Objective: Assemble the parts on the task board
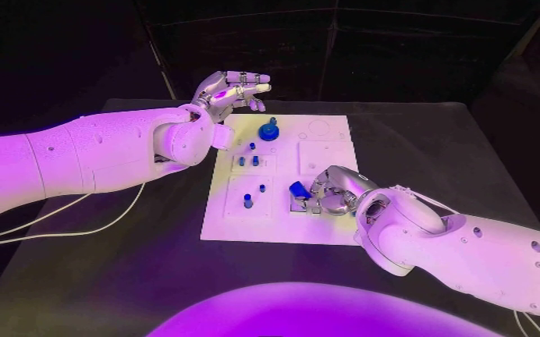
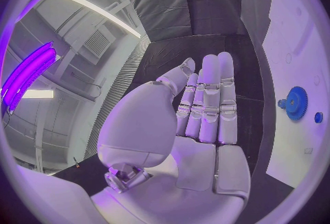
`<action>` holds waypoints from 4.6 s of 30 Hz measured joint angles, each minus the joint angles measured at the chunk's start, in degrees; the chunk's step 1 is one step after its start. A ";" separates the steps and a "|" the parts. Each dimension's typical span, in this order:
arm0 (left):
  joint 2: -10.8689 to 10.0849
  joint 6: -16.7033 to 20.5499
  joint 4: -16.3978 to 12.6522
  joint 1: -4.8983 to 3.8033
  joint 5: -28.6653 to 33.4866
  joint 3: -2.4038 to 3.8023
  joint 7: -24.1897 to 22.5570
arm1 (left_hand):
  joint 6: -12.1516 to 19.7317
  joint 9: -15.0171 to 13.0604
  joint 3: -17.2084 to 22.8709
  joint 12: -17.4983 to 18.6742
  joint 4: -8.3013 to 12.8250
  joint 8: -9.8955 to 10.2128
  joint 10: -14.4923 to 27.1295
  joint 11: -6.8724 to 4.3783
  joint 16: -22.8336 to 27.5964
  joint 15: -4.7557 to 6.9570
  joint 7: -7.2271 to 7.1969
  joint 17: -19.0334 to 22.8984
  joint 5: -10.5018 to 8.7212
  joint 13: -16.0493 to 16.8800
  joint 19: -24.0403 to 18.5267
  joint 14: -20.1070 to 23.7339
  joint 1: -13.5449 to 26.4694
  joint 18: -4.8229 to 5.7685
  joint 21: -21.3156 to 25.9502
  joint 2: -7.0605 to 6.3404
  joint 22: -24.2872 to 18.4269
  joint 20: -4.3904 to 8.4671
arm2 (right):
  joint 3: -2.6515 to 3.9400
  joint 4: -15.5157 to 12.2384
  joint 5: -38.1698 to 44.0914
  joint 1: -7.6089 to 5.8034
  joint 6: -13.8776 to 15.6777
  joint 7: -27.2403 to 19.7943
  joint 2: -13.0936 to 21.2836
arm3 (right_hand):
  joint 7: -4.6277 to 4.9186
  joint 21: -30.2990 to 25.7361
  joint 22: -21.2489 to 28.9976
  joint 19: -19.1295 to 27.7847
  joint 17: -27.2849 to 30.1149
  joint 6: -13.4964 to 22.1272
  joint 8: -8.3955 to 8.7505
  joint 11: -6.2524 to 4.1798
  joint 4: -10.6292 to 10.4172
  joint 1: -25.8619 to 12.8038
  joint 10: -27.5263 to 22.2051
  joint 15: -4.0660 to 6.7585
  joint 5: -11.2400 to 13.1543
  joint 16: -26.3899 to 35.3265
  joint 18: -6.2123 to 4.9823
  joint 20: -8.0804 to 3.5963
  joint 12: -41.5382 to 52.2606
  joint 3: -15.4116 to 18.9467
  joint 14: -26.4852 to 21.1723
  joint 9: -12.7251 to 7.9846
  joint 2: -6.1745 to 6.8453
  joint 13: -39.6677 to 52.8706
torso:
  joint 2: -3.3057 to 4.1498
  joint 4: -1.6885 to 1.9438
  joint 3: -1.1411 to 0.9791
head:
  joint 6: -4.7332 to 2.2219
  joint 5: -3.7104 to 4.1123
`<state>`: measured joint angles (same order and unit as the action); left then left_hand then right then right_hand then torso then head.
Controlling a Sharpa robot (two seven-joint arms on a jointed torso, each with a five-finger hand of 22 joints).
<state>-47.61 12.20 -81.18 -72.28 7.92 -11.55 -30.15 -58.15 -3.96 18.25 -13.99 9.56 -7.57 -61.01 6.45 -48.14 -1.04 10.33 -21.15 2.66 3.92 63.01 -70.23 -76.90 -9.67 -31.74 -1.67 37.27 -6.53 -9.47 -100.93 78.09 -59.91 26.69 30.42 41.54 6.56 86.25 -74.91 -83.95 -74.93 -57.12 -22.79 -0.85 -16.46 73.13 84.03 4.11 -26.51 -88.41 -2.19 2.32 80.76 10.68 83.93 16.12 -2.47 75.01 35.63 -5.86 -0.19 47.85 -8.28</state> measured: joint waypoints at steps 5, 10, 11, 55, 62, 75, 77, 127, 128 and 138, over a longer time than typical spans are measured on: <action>-0.06 -0.09 -0.04 -0.01 0.00 0.00 0.12 | 0.00 0.00 0.00 0.00 0.00 0.00 0.00 0.00 0.00 0.00 0.00 0.05 0.00 0.00 0.00 0.00 0.00 0.00 0.23 0.00 0.00 0.00 | 0.00 0.27 -0.75 0.00 -0.17 0.07 -0.14 | -0.01 0.00 0.00 -0.13 0.00 -0.01 0.00 0.00 -0.04 -0.20 0.00 0.21 0.00 0.00 0.00 -0.13 0.00 0.36 0.21 0.11 -0.14 0.01 | -0.03 0.01 -0.01 | -0.02 0.08; -0.08 -0.19 -0.06 -0.01 0.00 0.00 0.24 | 0.21 0.00 0.00 0.00 0.00 0.00 0.00 0.00 0.00 0.00 0.21 0.05 0.00 0.00 0.00 0.00 0.00 0.00 0.23 0.00 -0.06 0.00 | 0.00 0.31 -1.25 0.00 -0.23 0.08 -0.32 | -1.31 0.00 0.00 0.00 0.01 -2.26 0.01 -0.10 -0.14 -3.74 0.11 0.22 2.67 0.00 0.00 -0.41 0.00 2.29 0.22 0.81 -1.11 0.01 | -0.03 0.01 -0.04 | -0.09 -0.01; -0.09 -0.22 -0.07 -0.01 0.00 0.00 0.26 | 0.21 0.00 0.00 0.00 0.00 0.00 0.00 0.00 0.00 0.00 0.21 0.05 0.00 0.00 0.00 0.00 0.00 0.00 0.23 0.00 -0.06 0.00 | 0.00 0.34 -1.35 0.00 -0.23 0.09 -0.37 | -2.14 0.00 0.00 0.00 0.01 -3.58 0.19 -0.10 -0.11 -4.52 0.11 0.25 3.83 0.00 -0.01 -0.41 -0.03 2.67 0.20 0.81 -1.25 0.01 | -0.04 0.01 -0.04 | -0.09 -0.02; -0.64 -0.67 -0.33 -0.01 0.00 0.00 0.63 | 0.42 0.08 -0.15 0.00 -0.16 0.00 0.41 0.41 0.00 0.00 0.41 0.09 0.00 0.00 0.00 0.00 0.00 0.00 0.23 0.00 -0.15 0.00 | 0.25 -0.18 -0.87 -0.24 -0.45 -0.27 0.12 | -3.41 -0.22 0.00 0.00 0.02 -3.94 3.27 0.14 7.51 1.18 -0.32 0.27 13.88 0.01 0.00 -0.40 -3.65 3.40 -0.08 3.58 -2.16 2.25 | -0.01 0.05 -0.02 | -0.07 0.59; -0.61 -0.76 -0.33 -0.01 0.00 0.00 0.64 | 0.63 0.11 -0.15 0.00 -0.16 0.00 0.62 0.20 0.00 0.00 0.62 0.09 0.00 0.00 0.00 0.00 0.00 0.00 0.23 0.00 -0.15 0.00 | 0.00 0.49 -0.46 -0.06 -1.17 -0.21 -0.10 | -3.53 -0.22 0.00 0.00 0.02 -4.07 3.27 -0.10 9.02 3.27 -0.07 0.18 14.38 0.01 -0.01 -0.40 -3.96 2.05 0.04 3.70 -2.46 4.65 | -0.02 0.17 -0.02 | -0.04 0.66; -0.64 -0.90 -0.31 -0.01 0.00 0.00 0.65 | 0.62 0.10 -0.15 0.00 -0.16 0.00 0.62 0.20 0.00 0.00 0.62 0.08 0.00 0.00 0.00 0.00 0.00 0.00 0.23 0.00 -0.20 0.00 | 0.02 -0.73 -0.23 -0.02 -2.32 -0.23 1.54 | -3.61 -0.22 0.00 0.00 0.03 -4.14 3.81 -0.10 9.40 3.28 -0.06 0.22 14.38 0.01 -0.01 -0.40 -3.95 1.97 0.25 3.81 -2.46 4.66 | -0.05 0.07 0.00 | -0.18 0.53; -0.67 -0.92 -0.32 -0.01 0.00 0.00 0.65 | 0.63 0.10 -0.15 0.00 -0.16 0.00 0.62 0.21 0.00 0.00 0.62 0.08 0.00 0.00 0.00 0.00 0.00 0.00 0.23 0.00 -0.20 0.00 | 0.02 -1.20 -0.22 -0.02 -2.17 -0.36 2.28 | -3.45 -0.22 0.00 0.00 0.03 -3.98 4.02 -0.10 9.40 3.50 -0.07 0.22 14.38 0.01 -0.01 -0.40 -3.95 1.97 0.25 3.80 -2.25 4.66 | -0.05 0.07 0.00 | -0.22 0.53; -0.10 -1.50 0.14 0.60 0.00 -0.08 0.97 | 0.62 0.08 -0.62 -0.22 -0.31 0.00 0.82 0.41 0.00 0.00 0.61 0.12 0.00 0.00 0.00 0.00 0.00 0.00 0.45 0.00 -0.34 0.00 | -0.05 -1.52 3.40 0.00 -1.41 -0.98 13.51 | -1.12 -1.55 0.00 -0.11 0.01 -0.70 9.20 1.87 7.63 0.90 -2.84 -0.95 9.00 0.89 -0.01 0.77 -8.70 3.06 0.12 2.81 -0.11 -0.03 | -0.57 -0.57 0.14 | -0.31 3.65; -0.11 -1.52 0.12 0.60 0.00 -0.08 0.98 | 0.62 0.08 -0.62 -0.22 -0.31 0.00 0.82 0.41 0.00 0.00 0.62 0.12 0.00 0.00 0.00 0.00 0.00 0.00 0.45 0.00 -0.34 0.00 | -0.05 -1.46 3.47 0.00 -1.67 -0.77 13.44 | -1.12 -1.55 0.00 -0.11 0.01 -0.70 9.20 1.87 7.63 0.90 -2.85 -0.95 9.00 0.89 -0.01 0.77 -8.70 3.06 0.12 2.81 -0.11 -0.03 | -0.54 -0.58 0.14 | -0.26 3.65; -0.32 -1.61 0.02 0.60 0.00 -0.07 1.01 | 0.62 0.07 -0.61 -0.22 -0.31 0.00 0.82 0.41 0.00 0.00 0.61 0.12 0.00 0.00 0.00 0.00 0.00 0.00 0.45 0.00 -0.33 0.00 | -0.06 -1.08 4.56 0.02 -4.29 0.95 12.64 | -1.26 -1.55 0.00 -0.11 0.01 -1.25 9.20 1.66 8.14 1.78 -2.64 -0.95 8.77 0.89 -0.01 0.77 -8.38 3.23 0.12 3.06 0.40 -0.02 | -0.56 -0.57 0.10 | 0.20 3.48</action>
<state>-47.93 10.59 -81.16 -71.68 7.92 -11.62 -29.13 -57.53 -3.89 17.64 -14.21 9.26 -7.56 -60.18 6.86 -48.15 -1.04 10.94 -21.03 2.66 3.92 63.01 -70.23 -76.90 -9.67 -31.29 -1.67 36.94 -6.53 -9.53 -102.01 82.65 -59.89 22.40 31.38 54.17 5.29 84.70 -74.91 -84.06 -74.92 -58.37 -13.59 0.81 -8.32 74.91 81.39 3.16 -17.74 -87.52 -2.21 3.09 72.37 13.91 84.05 19.18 -2.07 74.99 35.07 -6.43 -0.08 48.05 -4.80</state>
